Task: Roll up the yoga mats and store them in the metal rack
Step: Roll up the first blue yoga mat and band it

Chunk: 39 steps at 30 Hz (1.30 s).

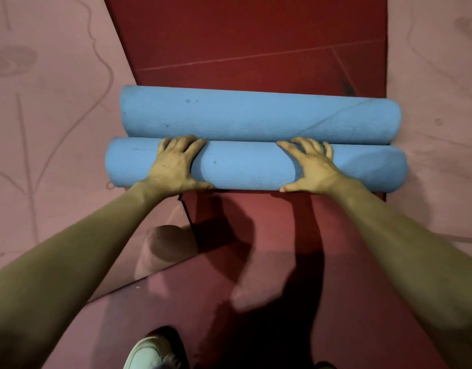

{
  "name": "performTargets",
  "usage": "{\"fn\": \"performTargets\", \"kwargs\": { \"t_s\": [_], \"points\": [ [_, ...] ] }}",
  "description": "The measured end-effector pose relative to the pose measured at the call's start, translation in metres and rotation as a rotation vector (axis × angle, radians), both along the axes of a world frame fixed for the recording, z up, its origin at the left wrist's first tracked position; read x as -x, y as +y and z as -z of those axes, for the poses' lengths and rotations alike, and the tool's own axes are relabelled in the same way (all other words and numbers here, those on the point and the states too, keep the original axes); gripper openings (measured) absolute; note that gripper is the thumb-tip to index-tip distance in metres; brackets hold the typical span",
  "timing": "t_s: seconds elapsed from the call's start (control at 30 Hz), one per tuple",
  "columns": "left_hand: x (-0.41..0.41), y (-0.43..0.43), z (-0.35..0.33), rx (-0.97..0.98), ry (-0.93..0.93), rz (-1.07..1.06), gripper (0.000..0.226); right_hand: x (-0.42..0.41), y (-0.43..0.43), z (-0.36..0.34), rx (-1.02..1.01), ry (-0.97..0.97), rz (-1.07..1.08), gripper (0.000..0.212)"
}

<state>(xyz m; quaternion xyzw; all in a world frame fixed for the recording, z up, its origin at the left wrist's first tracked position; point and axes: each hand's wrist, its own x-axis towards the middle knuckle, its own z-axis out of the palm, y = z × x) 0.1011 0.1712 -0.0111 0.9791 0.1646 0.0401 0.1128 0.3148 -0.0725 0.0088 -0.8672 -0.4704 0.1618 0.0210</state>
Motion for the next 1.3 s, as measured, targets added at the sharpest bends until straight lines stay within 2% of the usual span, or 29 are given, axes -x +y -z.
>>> {"fn": "performTargets", "kwargs": {
  "t_s": [0.17,0.4,0.6,0.73,0.93,1.07,1.17,1.23,1.3],
  "points": [
    [-0.002,-0.002,-0.009,-0.053,0.023,0.009,0.109,0.007,0.006,0.001,0.067,-0.096,-0.012,0.115],
    [0.005,-0.006,-0.015,-0.044,0.034,0.018,0.106,0.009,0.005,-0.009,0.053,-0.081,-0.026,0.111],
    [0.038,-0.024,-0.009,-0.032,-0.026,0.063,0.1,0.04,-0.031,-0.007,-0.026,-0.065,-0.041,0.112],
    [0.06,-0.038,-0.009,0.012,0.003,0.051,0.101,0.062,-0.052,-0.008,-0.002,-0.057,-0.047,0.108],
    [0.064,-0.044,-0.011,0.148,0.015,-0.035,0.106,0.062,-0.058,-0.012,-0.044,0.09,0.008,0.099],
    [0.061,-0.044,-0.013,0.154,0.033,-0.038,0.107,0.05,-0.039,-0.014,-0.079,0.262,0.197,0.066],
    [0.065,-0.045,-0.014,0.137,0.025,-0.031,0.107,0.038,-0.016,-0.011,-0.102,0.328,0.251,0.052],
    [0.058,-0.04,-0.019,0.154,0.064,0.007,0.11,0.027,-0.004,-0.014,-0.103,0.33,0.262,0.055],
    [0.039,-0.024,-0.028,0.257,0.125,0.023,0.116,0.018,0.005,-0.018,-0.15,0.347,0.301,0.059]
  ]
}}
